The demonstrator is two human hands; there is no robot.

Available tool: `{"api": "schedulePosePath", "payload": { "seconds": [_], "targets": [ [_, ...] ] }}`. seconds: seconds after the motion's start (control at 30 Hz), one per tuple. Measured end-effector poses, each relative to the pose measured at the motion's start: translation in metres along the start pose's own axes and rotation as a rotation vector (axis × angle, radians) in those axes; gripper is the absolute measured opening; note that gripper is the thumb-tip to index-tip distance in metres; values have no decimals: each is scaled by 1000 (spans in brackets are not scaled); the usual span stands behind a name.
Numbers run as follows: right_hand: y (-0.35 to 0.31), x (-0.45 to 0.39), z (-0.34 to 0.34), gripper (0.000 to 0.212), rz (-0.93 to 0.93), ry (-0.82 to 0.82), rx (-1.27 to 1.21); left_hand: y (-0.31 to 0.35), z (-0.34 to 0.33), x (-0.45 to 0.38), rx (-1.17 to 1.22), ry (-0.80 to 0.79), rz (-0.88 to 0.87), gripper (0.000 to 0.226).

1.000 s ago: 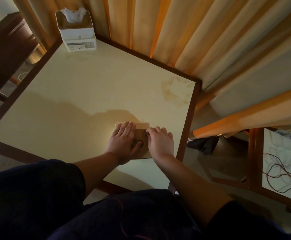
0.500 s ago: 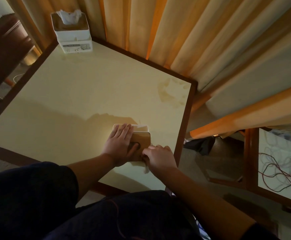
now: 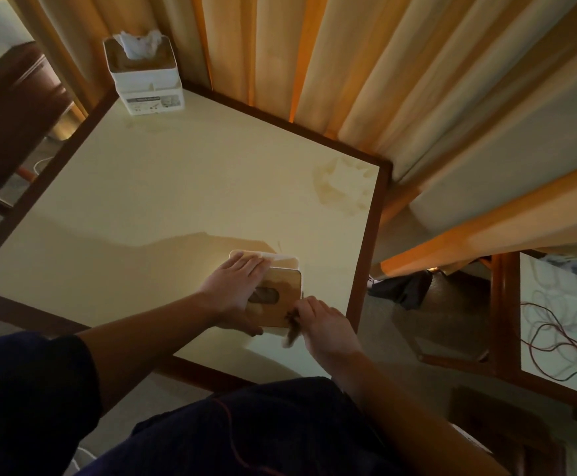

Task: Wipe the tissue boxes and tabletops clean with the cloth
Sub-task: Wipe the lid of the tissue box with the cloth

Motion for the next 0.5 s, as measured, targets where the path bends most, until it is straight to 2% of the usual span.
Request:
{"api": "schedulePosePath", "payload": {
  "seconds": [0.13, 0.23, 0.33, 0.4, 0.5],
  "targets": [
    [4, 7, 10, 29, 20, 36, 40, 10, 12, -10, -70, -93, -123, 147],
    [7, 5, 14, 19, 68, -24, 150, 22, 17, -18, -256, -199, -289, 146],
    [7, -2, 19, 18, 66, -62, 136, 32, 26, -28, -473, -225, -433, 141],
    [5, -10, 17, 18, 55, -90, 123, 30, 33, -36, -511, -235, -434, 145],
    [3, -19, 14, 22, 28, -71, 99, 16, 43, -44, -244, -243, -255, 161]
  ]
}}
Point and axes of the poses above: each hand's wrist, its own x-axis away from the middle knuckle, its own z-axis out of the back of the hand, y = z × x, the point moved 8 cm from there along -x, towards the middle knuckle, and after that the axes turned 11 degrees about -x, right-handed, at the moved point
